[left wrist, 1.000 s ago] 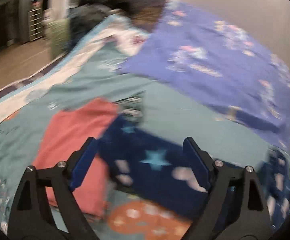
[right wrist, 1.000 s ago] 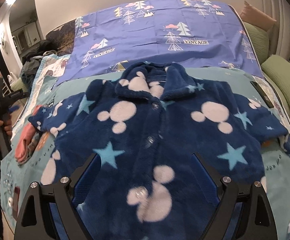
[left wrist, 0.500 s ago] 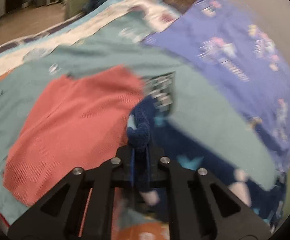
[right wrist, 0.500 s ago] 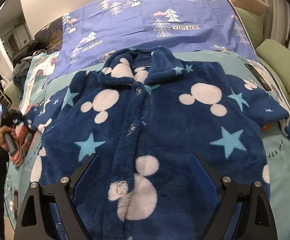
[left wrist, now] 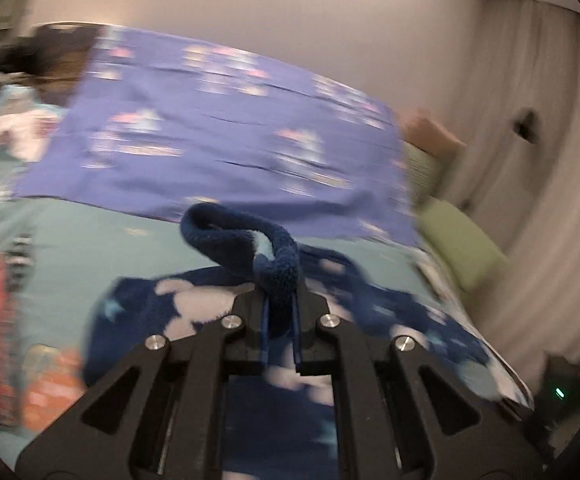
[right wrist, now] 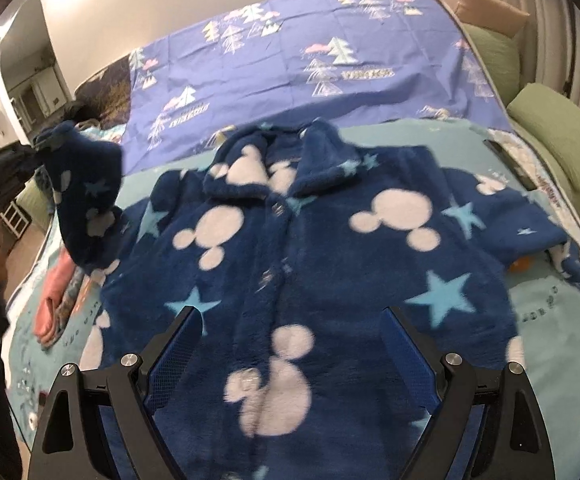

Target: Fold small clothes

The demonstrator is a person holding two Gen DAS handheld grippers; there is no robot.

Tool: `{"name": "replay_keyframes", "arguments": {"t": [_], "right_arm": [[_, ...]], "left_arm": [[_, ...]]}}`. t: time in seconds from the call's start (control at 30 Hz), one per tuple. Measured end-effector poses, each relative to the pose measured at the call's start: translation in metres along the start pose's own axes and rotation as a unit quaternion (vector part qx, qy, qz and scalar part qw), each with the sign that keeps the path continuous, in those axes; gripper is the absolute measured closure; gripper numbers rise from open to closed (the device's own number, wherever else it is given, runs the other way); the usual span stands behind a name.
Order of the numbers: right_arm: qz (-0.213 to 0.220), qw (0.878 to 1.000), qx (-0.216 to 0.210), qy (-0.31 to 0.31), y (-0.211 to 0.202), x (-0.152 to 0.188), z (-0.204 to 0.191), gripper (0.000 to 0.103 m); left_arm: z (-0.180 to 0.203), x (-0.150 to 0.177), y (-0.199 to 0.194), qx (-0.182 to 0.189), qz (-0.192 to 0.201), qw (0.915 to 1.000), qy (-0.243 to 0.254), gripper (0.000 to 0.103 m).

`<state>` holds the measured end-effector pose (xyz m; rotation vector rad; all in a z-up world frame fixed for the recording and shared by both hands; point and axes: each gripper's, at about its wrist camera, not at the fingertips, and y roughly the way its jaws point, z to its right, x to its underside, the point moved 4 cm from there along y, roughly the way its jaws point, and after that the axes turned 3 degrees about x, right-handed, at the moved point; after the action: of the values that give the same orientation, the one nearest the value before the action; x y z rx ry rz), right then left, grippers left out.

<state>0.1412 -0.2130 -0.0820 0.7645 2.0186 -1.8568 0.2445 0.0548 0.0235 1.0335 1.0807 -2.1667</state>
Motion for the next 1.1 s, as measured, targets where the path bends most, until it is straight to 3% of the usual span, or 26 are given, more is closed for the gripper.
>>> {"name": "replay_keyframes", "arguments": {"t": [0.03,0.17,0.33,0.4,0.47,0.57,0.67,0.73,0.77,0.83,0.93,1.07,1.1], "right_arm": [[0.003,1.0,0.003,0.008,-0.002,-0.001,0.007,0.011],[-0.003,0.998,0.006,0.055,-0.005,-0.002,0.039,0.011],[-0.027,0.995,-0.013,0.095,0.002,0.003,0.063,0.011],[-0.036,0.994,-0.024,0.096,0.008,0.002,0.063,0.011],[-0.045,0.993,-0.045,0.096,0.016,-0.001,0.06,0.011],[-0.06,0.99,-0.09,0.092,0.029,-0.01,0.045,0.011],[-0.07,0.984,-0.141,0.086,0.045,-0.02,0.025,0.011],[-0.078,0.982,-0.151,0.083,0.061,-0.028,0.016,0.011],[-0.088,0.982,-0.146,0.083,0.072,-0.032,0.012,0.011],[-0.102,0.982,-0.135,0.088,0.092,-0.039,0.008,0.011],[-0.113,0.983,-0.123,0.076,0.115,-0.047,-0.004,0.011],[-0.102,0.989,-0.097,0.036,0.131,-0.058,-0.028,0.023],[-0.099,0.99,-0.094,0.032,0.133,-0.06,-0.031,0.03]], "left_arm": [[0.024,0.013,0.01,0.022,-0.016,0.9995,0.014,0.093],[0.074,0.063,0.049,0.054,-0.088,0.9935,0.047,0.092],[0.079,0.115,0.068,0.063,-0.181,0.9803,0.047,0.074],[0.075,0.117,0.059,0.068,-0.186,0.9794,0.037,0.062],[0.062,0.115,0.035,0.06,-0.167,0.9836,0.034,0.051],[0.039,0.104,-0.001,0.013,-0.124,0.9908,0.054,0.043],[0.013,0.098,-0.027,-0.068,-0.09,0.9905,0.078,0.042],[-0.01,0.098,-0.035,-0.132,-0.078,0.9832,0.098,0.042],[-0.023,0.099,-0.037,-0.177,-0.074,0.9751,0.112,0.042],[-0.043,0.103,-0.035,-0.231,-0.071,0.9612,0.133,0.042],[-0.072,0.111,-0.021,-0.255,-0.106,0.9531,0.123,0.04],[-0.096,0.112,-0.012,-0.236,-0.125,0.9609,0.071,0.04],[-0.099,0.111,-0.01,-0.231,-0.124,0.9633,0.057,0.04]]}}
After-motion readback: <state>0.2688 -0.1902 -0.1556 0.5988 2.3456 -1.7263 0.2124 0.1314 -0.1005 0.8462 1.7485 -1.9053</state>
